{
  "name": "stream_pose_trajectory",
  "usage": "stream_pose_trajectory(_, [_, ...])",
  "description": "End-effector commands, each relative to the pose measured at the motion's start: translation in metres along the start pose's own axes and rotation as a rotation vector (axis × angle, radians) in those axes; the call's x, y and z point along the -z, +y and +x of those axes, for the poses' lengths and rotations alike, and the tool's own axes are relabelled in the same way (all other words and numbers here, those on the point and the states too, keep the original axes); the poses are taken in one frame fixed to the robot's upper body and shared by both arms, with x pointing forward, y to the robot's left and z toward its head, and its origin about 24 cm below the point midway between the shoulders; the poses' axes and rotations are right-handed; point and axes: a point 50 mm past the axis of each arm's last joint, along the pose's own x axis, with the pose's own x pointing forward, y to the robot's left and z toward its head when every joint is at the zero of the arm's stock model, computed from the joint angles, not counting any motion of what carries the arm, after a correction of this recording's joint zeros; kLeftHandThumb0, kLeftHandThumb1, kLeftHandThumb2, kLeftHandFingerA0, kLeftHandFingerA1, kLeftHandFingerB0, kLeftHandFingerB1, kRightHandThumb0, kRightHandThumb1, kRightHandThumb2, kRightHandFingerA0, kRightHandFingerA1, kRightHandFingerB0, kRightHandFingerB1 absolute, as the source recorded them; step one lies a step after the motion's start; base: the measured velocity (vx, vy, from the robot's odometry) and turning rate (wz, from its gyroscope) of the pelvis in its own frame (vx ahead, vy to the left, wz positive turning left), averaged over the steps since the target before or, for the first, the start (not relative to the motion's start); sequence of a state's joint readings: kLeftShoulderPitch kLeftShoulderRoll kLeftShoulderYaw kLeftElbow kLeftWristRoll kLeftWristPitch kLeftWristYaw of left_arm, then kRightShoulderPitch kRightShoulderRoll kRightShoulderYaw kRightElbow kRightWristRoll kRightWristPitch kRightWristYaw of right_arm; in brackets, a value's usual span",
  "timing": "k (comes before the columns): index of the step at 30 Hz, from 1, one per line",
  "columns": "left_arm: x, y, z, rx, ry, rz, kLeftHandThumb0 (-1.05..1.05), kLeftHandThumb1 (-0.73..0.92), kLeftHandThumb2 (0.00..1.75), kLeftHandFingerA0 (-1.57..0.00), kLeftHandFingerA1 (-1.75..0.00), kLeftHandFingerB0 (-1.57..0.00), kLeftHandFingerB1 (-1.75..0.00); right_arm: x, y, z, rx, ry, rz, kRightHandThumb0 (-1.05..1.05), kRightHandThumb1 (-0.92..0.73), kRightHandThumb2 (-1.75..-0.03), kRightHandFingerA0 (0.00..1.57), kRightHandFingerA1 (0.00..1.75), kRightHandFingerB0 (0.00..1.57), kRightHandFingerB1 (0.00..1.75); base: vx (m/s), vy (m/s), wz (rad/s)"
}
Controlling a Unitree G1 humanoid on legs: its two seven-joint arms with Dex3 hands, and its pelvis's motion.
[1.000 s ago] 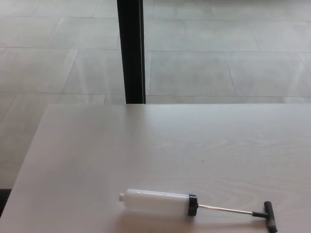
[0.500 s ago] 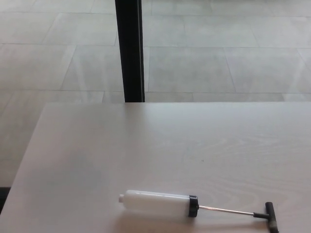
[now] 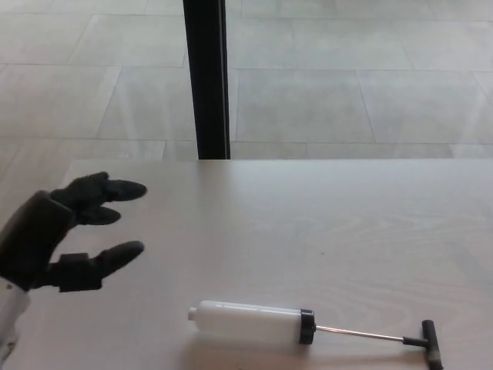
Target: The robot uses its left hand to lift the air pump kept on the middle of the desk and use the right hand to compress the handle
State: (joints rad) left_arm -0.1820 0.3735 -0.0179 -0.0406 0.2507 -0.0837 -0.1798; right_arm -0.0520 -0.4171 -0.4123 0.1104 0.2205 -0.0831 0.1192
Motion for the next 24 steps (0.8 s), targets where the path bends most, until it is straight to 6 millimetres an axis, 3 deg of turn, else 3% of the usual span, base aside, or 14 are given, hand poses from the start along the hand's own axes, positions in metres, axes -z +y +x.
stream_pose_trajectory(1, [-0.065,-0.055,0.017,0.08,-0.231,0.631,-0.85,0.74,0.62,-0.57,-0.59,-0.55,-0.43,-0.007,0.051,-0.001,-0.336,0.016,-0.111,-0.76,-0.84,-0.66,0.27,0.45,0.27,0.32,0.0,0.0,0.0])
stream_pose_trajectory(3, [-0.067,-0.063,0.014,0.093,-0.253,0.729,-0.87,0.75,0.63,-0.52,-0.59,-0.52,-0.43,-0.008,0.051,0.0,-0.343,0.016,-0.112,-0.74,-0.85,-0.66,0.29,0.44,0.27,0.32,0.0,0.0,0.0])
stream_pose_trajectory(4, [-0.068,-0.068,0.012,0.131,-0.26,0.769,-0.88,0.77,0.63,-0.4,-0.64,-0.44,-0.43,-0.008,0.051,0.001,-0.342,0.016,-0.112,-0.72,-0.85,-0.66,0.29,0.45,0.26,0.32,0.0,0.0,0.0])
stream_pose_trajectory(6, [-0.068,-0.07,0.011,0.145,-0.262,0.785,-0.88,0.77,0.63,-0.4,-0.64,-0.44,-0.43,-0.008,0.051,0.002,-0.343,0.016,-0.113,-0.72,-0.85,-0.66,0.29,0.45,0.26,0.32,0.0,0.0,0.0])
stream_pose_trajectory(7, [-0.07,-0.075,0.009,0.183,-0.262,0.845,-0.92,0.63,1.08,-0.34,-0.66,-0.28,-0.49,-0.009,0.05,0.004,-0.341,0.016,-0.099,-0.73,-0.85,-0.66,0.29,0.45,0.26,0.33,0.0,0.0,0.0])
stream_pose_trajectory(8, [-0.07,-0.075,0.009,0.186,-0.261,0.853,-0.92,0.63,1.08,-0.34,-0.66,-0.28,-0.49,-0.01,0.05,0.004,-0.341,0.015,-0.098,-0.73,-0.85,-0.66,0.29,0.45,0.26,0.33,0.0,0.0,0.0])
stream_pose_trajectory(9, [-0.072,-0.079,0.008,0.203,-0.262,0.88,-0.94,0.76,0.64,-0.25,-0.6,-0.3,-0.38,-0.01,0.048,0.006,-0.335,0.014,-0.088,-0.73,-0.86,-0.66,0.29,0.46,0.26,0.33,0.0,0.0,0.0])
stream_pose_trajectory(11, [-0.075,-0.082,0.008,0.219,-0.257,0.895,-0.96,0.78,0.64,-0.15,-0.59,-0.22,-0.37,-0.011,0.047,0.008,-0.319,0.013,-0.077,-0.74,-0.86,-0.66,0.31,0.47,0.27,0.33,0.0,0.0,0.0])
stream_pose_trajectory(12, [-0.077,-0.085,0.008,0.228,-0.266,0.9,-0.98,0.78,0.64,-0.1,-0.57,-0.17,-0.37,-0.011,0.047,0.009,-0.299,0.017,-0.068,-0.76,-0.77,-0.74,0.32,0.49,0.27,0.37,0.0,0.0,0.0])
stream_pose_trajectory(15, [-0.079,-0.088,0.008,0.232,-0.285,0.911,-0.99,0.78,0.64,-0.07,-0.57,-0.18,-0.38,-0.015,0.047,0.011,-0.276,0.021,-0.065,-0.73,-0.77,-0.74,0.33,0.49,0.29,0.36,0.0,0.0,0.0])
stream_pose_trajectory(16, [-0.08,-0.089,0.007,0.248,-0.28,0.929,-0.96,0.6,1.04,-0.05,-0.53,-0.13,-0.48,-0.016,0.047,0.013,-0.272,0.015,-0.064,-0.71,-0.77,-0.74,0.34,0.5,0.3,0.37,0.0,0.0,0.0])
stream_pose_trajectory(19, [-0.08,-0.094,0.005,0.303,-0.264,0.993,-0.98,0.62,1.08,-0.02,-0.39,-0.09,-0.42,-0.016,0.047,0.014,-0.247,0.016,-0.066,-0.68,-0.86,-0.66,0.38,0.48,0.37,0.34,0.0,0.0,0.0])
stream_pose_trajectory(20, [-0.08,-0.097,0.005,0.339,-0.249,1.024,-1.05,0.67,1.13,0.0,-0.2,-0.03,-0.3,-0.017,0.048,0.015,-0.235,0.01,-0.047,-0.67,-0.85,-0.65,0.39,0.52,0.4,0.36,0.0,0.0,0.0])
stream_pose_trajectory(24, [-0.076,-0.103,0.004,0.391,-0.208,1.079,-1.05,0.64,1.11,0.0,-0.15,-0.09,-0.13,-0.021,0.048,0.018,-0.209,-0.014,-0.009,-0.64,-0.85,-0.65,0.4,0.59,0.42,0.38,0.0,0.0,0.0])
